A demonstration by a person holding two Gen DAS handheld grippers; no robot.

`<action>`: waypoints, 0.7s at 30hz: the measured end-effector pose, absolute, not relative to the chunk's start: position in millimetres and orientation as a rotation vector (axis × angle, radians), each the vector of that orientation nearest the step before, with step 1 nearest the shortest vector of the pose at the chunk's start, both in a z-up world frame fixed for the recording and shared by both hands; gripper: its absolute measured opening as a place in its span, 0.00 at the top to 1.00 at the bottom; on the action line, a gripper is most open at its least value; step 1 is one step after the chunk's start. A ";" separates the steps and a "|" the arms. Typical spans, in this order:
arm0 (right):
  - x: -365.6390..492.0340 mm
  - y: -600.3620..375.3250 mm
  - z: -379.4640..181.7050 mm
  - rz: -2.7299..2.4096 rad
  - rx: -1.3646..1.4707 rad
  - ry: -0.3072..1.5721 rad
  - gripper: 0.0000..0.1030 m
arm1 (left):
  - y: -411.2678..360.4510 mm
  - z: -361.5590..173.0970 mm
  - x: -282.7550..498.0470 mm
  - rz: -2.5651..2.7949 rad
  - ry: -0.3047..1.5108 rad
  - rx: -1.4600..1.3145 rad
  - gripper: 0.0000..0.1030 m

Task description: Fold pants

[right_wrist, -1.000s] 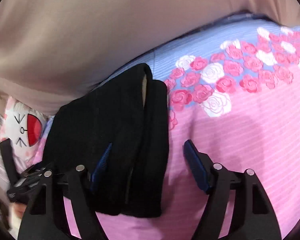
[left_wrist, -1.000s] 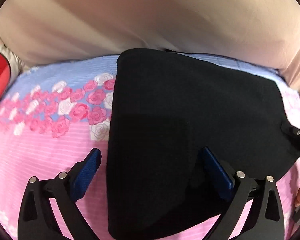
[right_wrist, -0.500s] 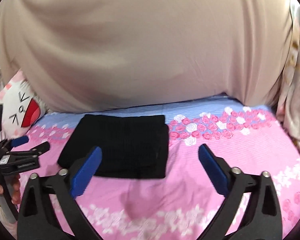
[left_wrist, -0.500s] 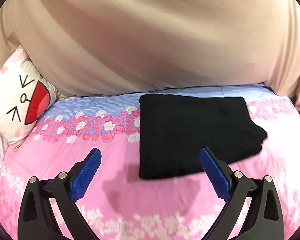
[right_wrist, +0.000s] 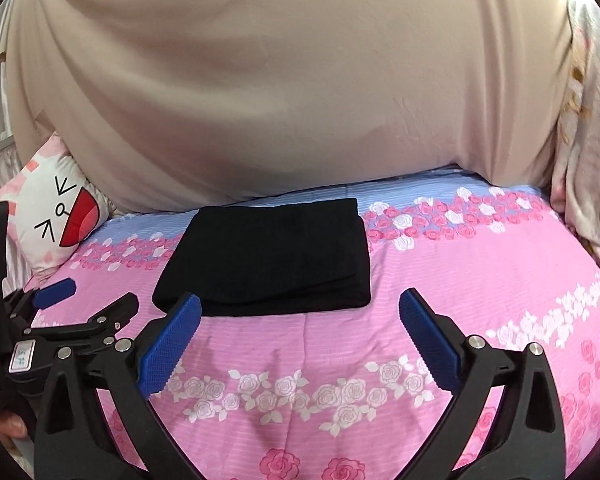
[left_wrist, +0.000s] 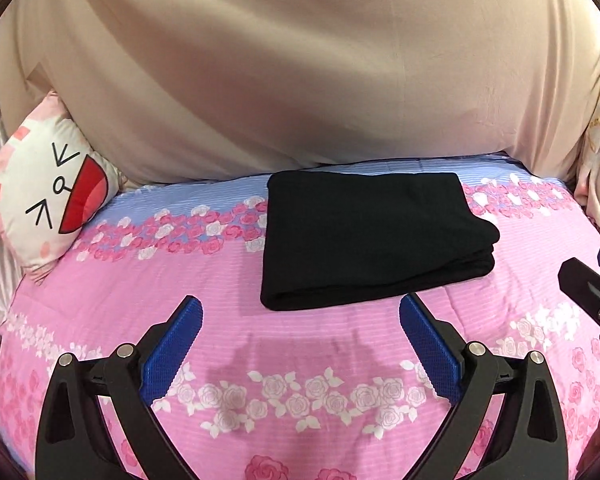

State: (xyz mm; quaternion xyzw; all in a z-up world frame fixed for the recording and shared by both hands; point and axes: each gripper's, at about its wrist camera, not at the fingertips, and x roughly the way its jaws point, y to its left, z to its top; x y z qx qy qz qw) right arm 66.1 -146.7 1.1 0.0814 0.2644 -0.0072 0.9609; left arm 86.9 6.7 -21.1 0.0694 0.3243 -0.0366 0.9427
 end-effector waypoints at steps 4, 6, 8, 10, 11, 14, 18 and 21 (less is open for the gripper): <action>65.1 -144.8 7.8 -0.027 0.165 0.518 0.05 | 9.2 -15.5 83.8 -0.062 0.641 0.128 0.05; 65.2 -142.1 10.9 -0.027 0.156 0.512 0.05 | 10.9 -12.0 82.4 -0.069 0.636 0.121 0.05; 65.5 -139.3 12.3 -0.028 0.148 0.509 0.05 | 12.1 -7.9 80.3 -0.061 0.623 0.114 0.05; 66.3 -136.0 12.5 -0.025 0.141 0.510 0.05 | 12.0 -4.6 77.8 -0.053 0.609 0.119 0.05; 66.9 -134.2 12.1 -0.023 0.138 0.513 0.05 | 12.2 -3.3 76.8 -0.053 0.603 0.122 0.05; 68.4 -131.7 10.6 -0.016 0.137 0.520 0.05 | 13.3 -1.5 74.8 -0.055 0.598 0.123 0.05; 69.7 -129.5 9.1 -0.014 0.139 0.528 0.05 | 14.7 -0.6 73.4 -0.056 0.601 0.114 0.05; 69.5 -127.2 9.8 -0.012 0.131 0.527 0.05 | 16.3 0.3 72.5 -0.058 0.599 0.114 0.05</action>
